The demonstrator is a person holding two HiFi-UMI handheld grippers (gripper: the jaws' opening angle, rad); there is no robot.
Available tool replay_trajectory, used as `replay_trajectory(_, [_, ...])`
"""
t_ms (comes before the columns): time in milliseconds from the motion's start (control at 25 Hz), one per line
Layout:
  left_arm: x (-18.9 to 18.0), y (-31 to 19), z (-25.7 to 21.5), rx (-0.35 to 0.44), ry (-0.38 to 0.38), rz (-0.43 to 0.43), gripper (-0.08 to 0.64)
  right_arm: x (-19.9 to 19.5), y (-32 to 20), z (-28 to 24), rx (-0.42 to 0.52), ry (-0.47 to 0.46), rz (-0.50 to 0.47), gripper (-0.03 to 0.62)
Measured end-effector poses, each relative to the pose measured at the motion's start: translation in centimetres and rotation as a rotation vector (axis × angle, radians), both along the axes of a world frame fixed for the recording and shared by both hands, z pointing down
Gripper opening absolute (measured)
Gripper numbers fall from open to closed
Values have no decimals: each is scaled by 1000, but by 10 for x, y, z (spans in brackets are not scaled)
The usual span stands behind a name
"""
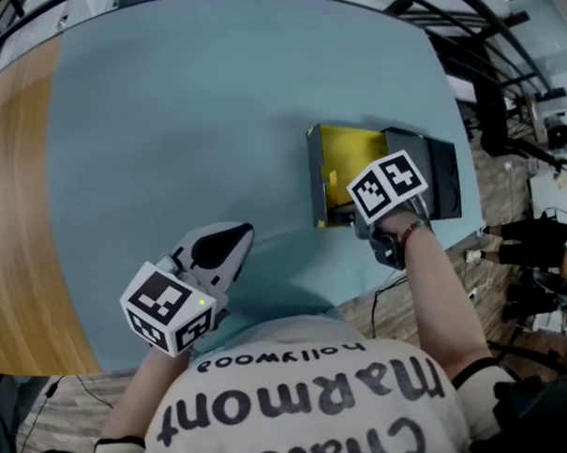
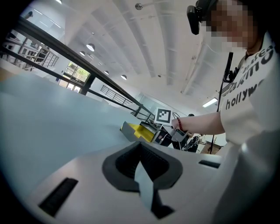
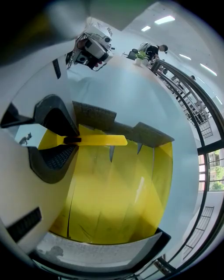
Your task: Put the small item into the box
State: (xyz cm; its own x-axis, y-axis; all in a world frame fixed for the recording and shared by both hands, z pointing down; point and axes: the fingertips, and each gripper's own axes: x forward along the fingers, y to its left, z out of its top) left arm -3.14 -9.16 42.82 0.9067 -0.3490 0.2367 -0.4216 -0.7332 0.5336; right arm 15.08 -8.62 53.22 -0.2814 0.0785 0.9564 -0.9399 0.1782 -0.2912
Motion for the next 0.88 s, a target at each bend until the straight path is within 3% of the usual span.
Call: replay_trajectory(880, [-50,-11,-9,6,33,-100,2,0,-1,0,-122,-49,111,78])
